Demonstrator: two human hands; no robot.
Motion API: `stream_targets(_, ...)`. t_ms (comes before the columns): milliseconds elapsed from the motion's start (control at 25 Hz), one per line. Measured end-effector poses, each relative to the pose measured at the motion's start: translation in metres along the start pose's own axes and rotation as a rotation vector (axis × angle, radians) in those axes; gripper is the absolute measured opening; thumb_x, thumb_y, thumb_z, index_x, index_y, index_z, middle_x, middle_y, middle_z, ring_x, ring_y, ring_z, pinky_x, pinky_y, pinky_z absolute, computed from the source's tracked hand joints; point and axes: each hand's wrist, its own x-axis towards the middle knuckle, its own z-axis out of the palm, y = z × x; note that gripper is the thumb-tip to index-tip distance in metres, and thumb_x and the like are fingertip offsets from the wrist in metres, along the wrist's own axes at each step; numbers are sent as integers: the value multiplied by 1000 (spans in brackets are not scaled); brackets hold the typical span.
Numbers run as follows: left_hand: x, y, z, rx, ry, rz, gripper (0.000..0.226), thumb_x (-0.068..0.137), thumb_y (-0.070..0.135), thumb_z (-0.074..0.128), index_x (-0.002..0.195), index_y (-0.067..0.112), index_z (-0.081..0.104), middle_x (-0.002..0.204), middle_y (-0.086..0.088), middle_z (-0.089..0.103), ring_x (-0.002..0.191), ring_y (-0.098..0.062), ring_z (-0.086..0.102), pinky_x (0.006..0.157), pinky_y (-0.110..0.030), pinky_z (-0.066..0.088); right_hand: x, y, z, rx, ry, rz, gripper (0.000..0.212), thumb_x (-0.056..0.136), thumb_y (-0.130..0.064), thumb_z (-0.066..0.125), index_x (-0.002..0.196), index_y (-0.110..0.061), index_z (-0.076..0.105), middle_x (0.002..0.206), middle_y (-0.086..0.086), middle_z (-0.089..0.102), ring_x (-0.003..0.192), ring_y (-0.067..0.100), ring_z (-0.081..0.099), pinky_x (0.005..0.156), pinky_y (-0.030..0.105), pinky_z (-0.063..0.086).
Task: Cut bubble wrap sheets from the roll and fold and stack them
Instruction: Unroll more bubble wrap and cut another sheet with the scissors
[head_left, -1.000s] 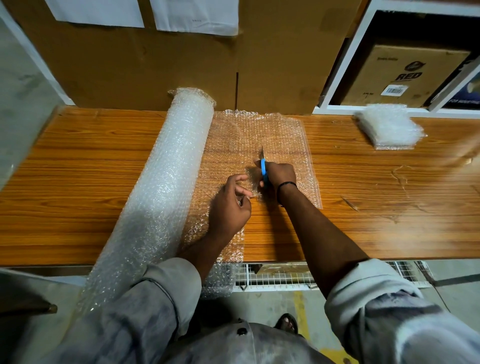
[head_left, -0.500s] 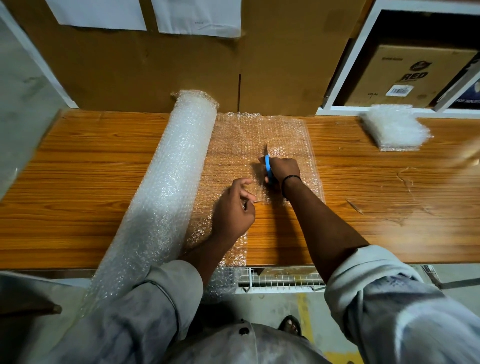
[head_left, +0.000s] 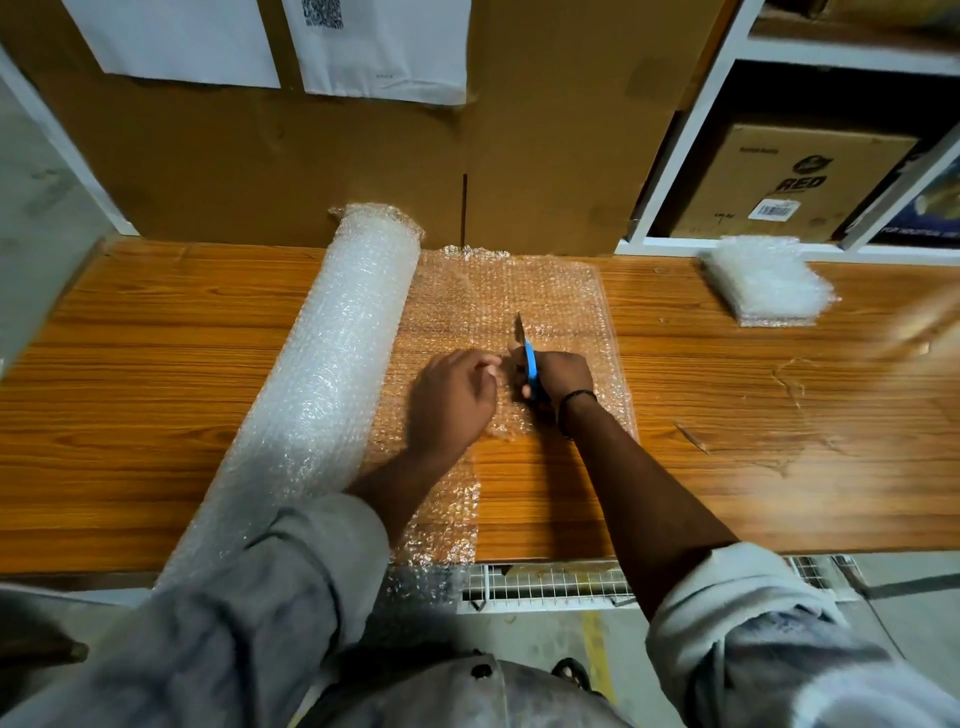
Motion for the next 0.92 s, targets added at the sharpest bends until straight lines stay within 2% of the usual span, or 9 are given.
stream_targets(80,33,-1,3,142,5,15,20,96,30,59,114,32,67,111,10,70,101,-15,59,76,-34,53,0,0,1,-1,6,2,17,85,-11,72,85,6,75,59,14,66,42,22,61,54,36,48)
stream_targets(200,70,-10,16,262,-108,16,26,95,32,65,121,29,66,124,5,66,116,-20,54,88,-37,50,4,-1,0,-41,-6,8,18,88,-10,67,87,6,74,62,14,68,45,22,64,53,35,51)
stream_targets(320,89,-17,28,301,-151,0,31,94,40,67,123,28,67,135,3,60,126,-25,49,98,-41,46,6,0,-5,-137,-43,-13,22,97,-18,60,76,-16,66,65,0,65,50,12,61,58,30,55)
stream_targets(440,104,-20,41,271,-154,11,28,93,41,67,119,32,68,135,3,59,127,-26,47,101,-43,44,8,2,-6,-119,-36,-19,25,97,-19,59,73,-21,64,60,-5,65,58,15,62,66,33,56)
stream_targets(600,108,-27,52,159,-62,-25,18,91,37,69,108,34,72,126,4,61,123,-25,47,100,-42,41,10,5,-1,10,-74,-19,19,87,-13,70,71,-3,74,67,21,67,47,25,58,54,32,49)
stream_targets(760,109,-31,58,223,-46,9,14,94,35,66,106,35,72,121,9,62,119,-21,47,100,-42,40,19,-6,-1,22,-93,-23,20,92,-16,73,78,-2,71,61,18,62,40,22,56,40,21,39)
stream_targets(920,113,-33,61,265,-36,-18,17,93,27,63,106,33,70,119,9,64,117,-21,48,96,-41,42,33,-20,3,65,-130,6,20,88,-17,77,77,-4,67,62,17,58,40,23,56,39,22,35)
